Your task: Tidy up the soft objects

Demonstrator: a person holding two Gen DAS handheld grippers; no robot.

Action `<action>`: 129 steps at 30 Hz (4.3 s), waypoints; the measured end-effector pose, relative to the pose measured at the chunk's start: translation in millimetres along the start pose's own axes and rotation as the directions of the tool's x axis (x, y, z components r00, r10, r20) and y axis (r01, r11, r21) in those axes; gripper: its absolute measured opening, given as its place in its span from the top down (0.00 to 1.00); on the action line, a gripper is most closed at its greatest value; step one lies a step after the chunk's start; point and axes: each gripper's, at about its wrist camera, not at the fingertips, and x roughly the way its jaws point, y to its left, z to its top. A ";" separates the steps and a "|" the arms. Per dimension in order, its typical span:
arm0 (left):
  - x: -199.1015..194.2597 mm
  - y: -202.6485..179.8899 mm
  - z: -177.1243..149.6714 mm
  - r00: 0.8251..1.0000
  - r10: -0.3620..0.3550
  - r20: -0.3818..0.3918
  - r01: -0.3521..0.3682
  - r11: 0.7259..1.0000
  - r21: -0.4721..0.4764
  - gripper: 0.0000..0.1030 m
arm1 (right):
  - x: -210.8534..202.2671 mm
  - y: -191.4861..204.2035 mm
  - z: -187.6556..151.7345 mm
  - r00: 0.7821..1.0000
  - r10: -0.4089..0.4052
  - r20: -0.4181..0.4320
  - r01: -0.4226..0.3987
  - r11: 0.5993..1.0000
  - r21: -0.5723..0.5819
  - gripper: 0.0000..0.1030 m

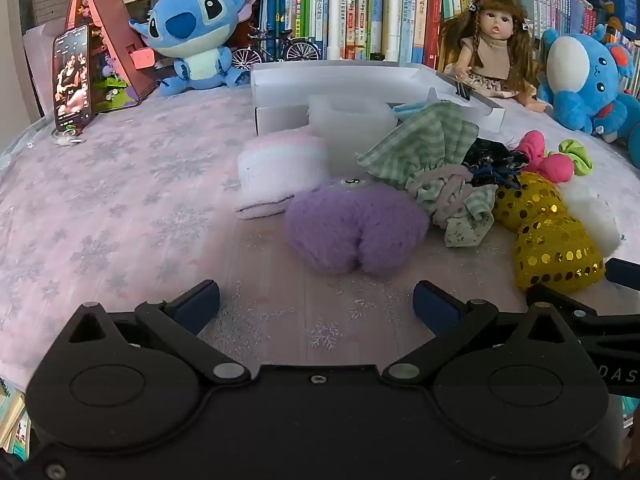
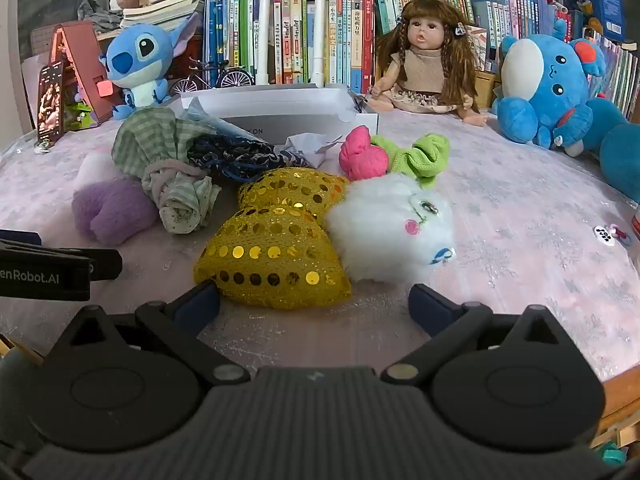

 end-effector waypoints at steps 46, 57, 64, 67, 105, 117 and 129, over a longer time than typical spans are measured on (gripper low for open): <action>0.3 -0.1 0.3 1.000 0.003 -0.005 -0.003 1.000 0.000 0.00 | 0.1 0.3 0.7 1.000 -0.003 -0.003 0.003 1.000 -0.002 0.00; 0.3 -0.1 0.3 1.000 0.003 -0.006 -0.003 1.000 0.000 0.00 | -0.1 0.7 0.6 1.000 -0.004 -0.003 0.004 1.000 -0.001 0.00; 0.3 -0.1 0.3 1.000 0.003 -0.006 -0.003 1.000 0.000 0.00 | -0.4 1.1 0.7 1.000 -0.004 -0.004 0.004 1.000 -0.001 0.00; 0.3 -0.1 0.3 1.000 0.004 -0.006 -0.004 1.000 -0.002 0.00 | -0.7 1.3 0.9 1.000 -0.005 -0.004 0.005 1.000 -0.001 0.00; -25.4 14.8 11.9 0.977 -0.102 0.185 0.100 0.995 0.020 0.11 | -25.7 4.5 0.0 0.986 0.069 0.153 -0.065 0.997 -0.031 0.12; 2.8 10.3 22.8 0.981 -0.171 0.094 0.171 0.985 0.011 0.28 | -18.5 2.3 10.2 0.982 0.092 0.163 -0.088 0.996 -0.031 0.19; 12.4 13.0 24.4 0.980 -0.185 0.078 0.188 0.981 -0.039 0.37 | -8.3 5.2 13.4 0.983 0.088 0.159 -0.084 0.996 -0.035 0.29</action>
